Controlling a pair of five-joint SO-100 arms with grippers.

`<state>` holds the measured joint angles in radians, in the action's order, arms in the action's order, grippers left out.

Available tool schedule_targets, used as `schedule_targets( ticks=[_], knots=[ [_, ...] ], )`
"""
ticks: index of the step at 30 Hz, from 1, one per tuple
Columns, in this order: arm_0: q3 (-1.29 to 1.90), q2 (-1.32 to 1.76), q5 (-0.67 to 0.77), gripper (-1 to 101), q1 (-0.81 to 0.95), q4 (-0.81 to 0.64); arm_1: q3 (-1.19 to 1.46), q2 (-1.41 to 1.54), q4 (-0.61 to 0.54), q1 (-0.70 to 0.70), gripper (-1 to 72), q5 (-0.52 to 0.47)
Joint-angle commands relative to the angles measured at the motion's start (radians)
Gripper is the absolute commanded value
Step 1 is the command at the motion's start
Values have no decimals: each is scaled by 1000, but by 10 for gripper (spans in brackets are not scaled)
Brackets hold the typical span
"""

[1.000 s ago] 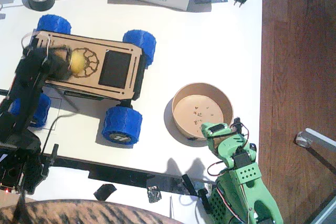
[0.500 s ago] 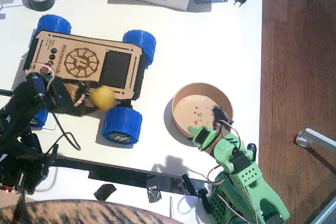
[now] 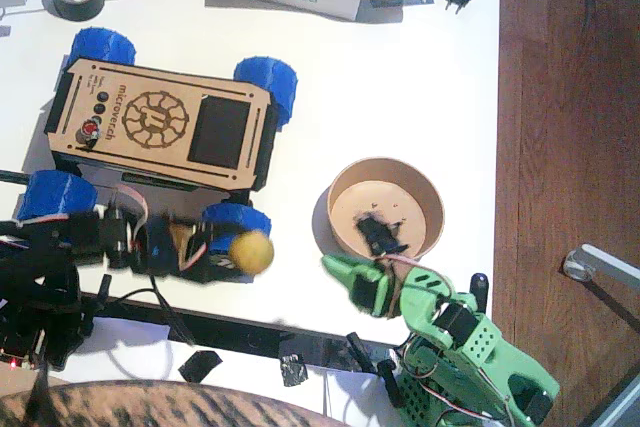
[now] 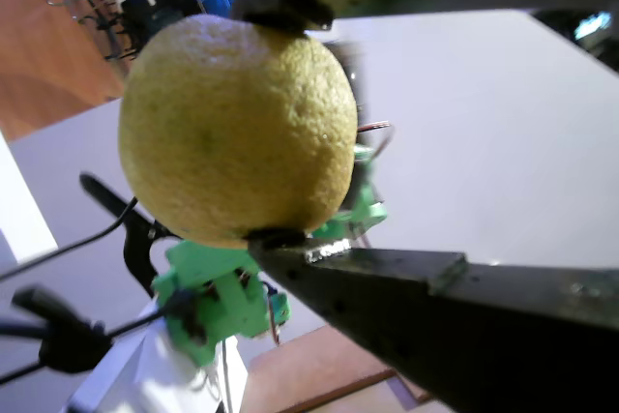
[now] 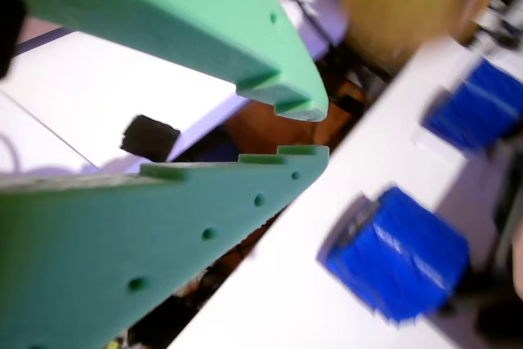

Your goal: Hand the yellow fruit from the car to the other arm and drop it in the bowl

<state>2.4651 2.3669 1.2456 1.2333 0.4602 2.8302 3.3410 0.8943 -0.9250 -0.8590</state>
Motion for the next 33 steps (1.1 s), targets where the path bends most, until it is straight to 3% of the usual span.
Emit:
schedule_targets(
  ticks=[1,12,17,22,26,33],
  knots=[
    [192,98,28,-1,14,-225,-17,-37,-38,-57,-1,-29],
    [411,235,31,-1,126,-342,-5,-64,-98,-199,0,-94],
    [411,236,31,0,156,-364,0,-74,-103,-232,198,-61],
    [411,238,31,0,189,-387,2,-118,-114,-216,327,41],
    [411,235,31,0,190,-387,0,-144,-120,-212,371,89],
    [411,236,31,0,190,-385,-31,-267,-201,-218,384,143]
  ],
)
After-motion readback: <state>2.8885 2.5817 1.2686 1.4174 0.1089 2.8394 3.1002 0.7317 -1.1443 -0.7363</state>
